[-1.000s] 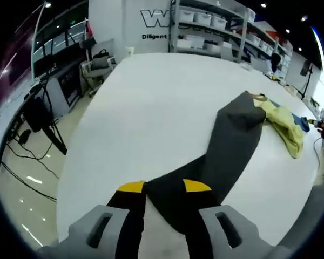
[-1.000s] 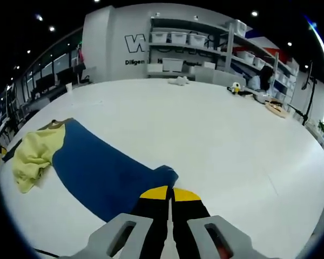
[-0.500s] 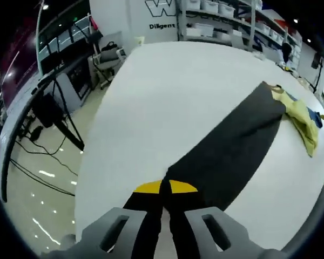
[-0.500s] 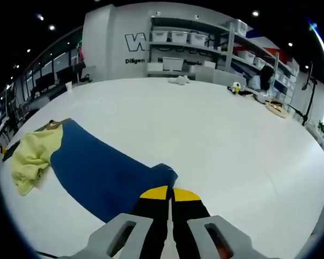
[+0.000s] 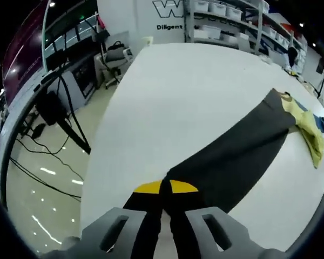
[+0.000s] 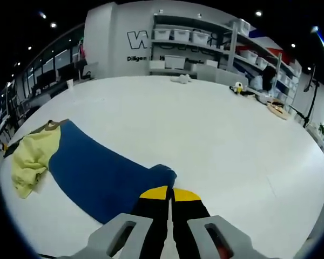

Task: Fold the garment on the visible template until the final outline fits inside the template.

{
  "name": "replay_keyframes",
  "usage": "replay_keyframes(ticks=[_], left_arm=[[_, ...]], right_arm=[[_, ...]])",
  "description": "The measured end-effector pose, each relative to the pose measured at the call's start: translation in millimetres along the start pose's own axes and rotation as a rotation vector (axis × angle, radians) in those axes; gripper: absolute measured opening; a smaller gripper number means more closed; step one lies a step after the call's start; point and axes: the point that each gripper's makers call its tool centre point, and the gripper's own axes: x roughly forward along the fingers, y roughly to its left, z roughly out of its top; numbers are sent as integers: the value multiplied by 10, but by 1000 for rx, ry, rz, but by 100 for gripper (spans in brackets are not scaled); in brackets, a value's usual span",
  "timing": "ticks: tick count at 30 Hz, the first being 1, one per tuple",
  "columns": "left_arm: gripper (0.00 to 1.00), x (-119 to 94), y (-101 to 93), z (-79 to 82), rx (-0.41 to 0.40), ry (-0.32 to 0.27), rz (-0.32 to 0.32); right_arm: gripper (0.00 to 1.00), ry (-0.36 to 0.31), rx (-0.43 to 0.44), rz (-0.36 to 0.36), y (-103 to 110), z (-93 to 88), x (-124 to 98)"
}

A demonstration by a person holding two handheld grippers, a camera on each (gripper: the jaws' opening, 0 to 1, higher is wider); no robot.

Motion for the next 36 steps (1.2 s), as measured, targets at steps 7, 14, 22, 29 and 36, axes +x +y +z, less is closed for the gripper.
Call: replay_keyframes(ticks=[7,14,22,29,36], left_arm=[[12,-141,-32,194,62,-72,35],[15,-251,-411,495,126,-165,-20],[17,-210,-824,538,165,-177,-106],[25,-166,-971,422,171,-155,-155],[26,-118,-1025,295,159,-131,-173]], right_arm=[[0,22,20,-25,-66,-48,-61],[3,-71,32,-15,-20,179,-154],[14,-48,-18,94,422,93,31],[21,-4,-67,150,675,-83,125],[4,64,-132,125,617,-297,130]])
